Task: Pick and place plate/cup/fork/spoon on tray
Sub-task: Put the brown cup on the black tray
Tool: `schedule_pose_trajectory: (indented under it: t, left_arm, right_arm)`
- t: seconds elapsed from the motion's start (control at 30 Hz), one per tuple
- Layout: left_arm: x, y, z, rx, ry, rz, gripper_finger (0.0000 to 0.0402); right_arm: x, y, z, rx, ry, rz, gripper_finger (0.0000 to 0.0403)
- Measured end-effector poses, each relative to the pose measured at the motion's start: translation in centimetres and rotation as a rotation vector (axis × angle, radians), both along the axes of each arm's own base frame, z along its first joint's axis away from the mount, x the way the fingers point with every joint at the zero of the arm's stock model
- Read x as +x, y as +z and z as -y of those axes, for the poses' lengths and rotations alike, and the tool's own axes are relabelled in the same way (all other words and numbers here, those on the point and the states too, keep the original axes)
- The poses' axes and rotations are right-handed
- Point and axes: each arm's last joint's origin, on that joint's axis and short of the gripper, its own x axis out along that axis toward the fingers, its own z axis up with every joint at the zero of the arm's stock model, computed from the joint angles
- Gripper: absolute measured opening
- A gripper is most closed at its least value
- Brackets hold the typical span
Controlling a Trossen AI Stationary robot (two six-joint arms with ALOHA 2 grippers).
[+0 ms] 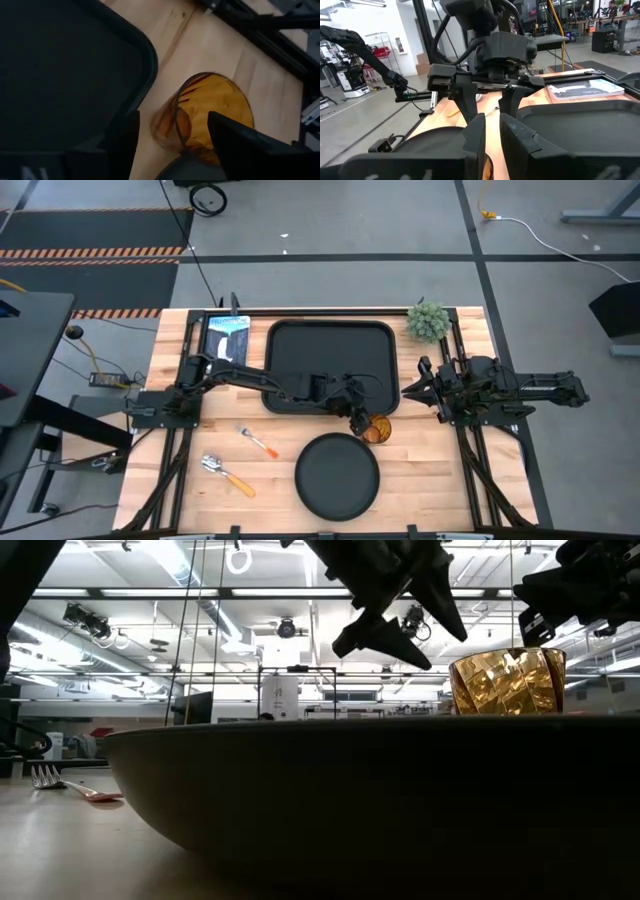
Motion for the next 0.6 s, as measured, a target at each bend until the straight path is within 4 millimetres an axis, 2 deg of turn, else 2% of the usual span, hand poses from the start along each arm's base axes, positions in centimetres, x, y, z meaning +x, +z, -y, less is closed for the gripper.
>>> schedule_pose_trajectory:
  t: [0.3, 0.43, 0.6]
  left_arm:
    - [0.5, 1.2, 0.6, 0.020, 0.013, 0.034, 0.0231]
    - [1.2, 1.5, 1.0, 0.072, 0.022, -0.011, 0.0231]
    - [2.5, 0.8, 1.9, 0.161, -0.011, -0.131, 0.0231]
  right_arm:
    - [0.0, 0.1, 0.0, 0.008, -0.002, 0.014, 0.0064]
    - [0.0, 0.2, 0.0, 0.008, -0.002, 0.022, 0.0064]
    - [0.0, 0.3, 0.0, 0.016, -0.002, 0.027, 0.0064]
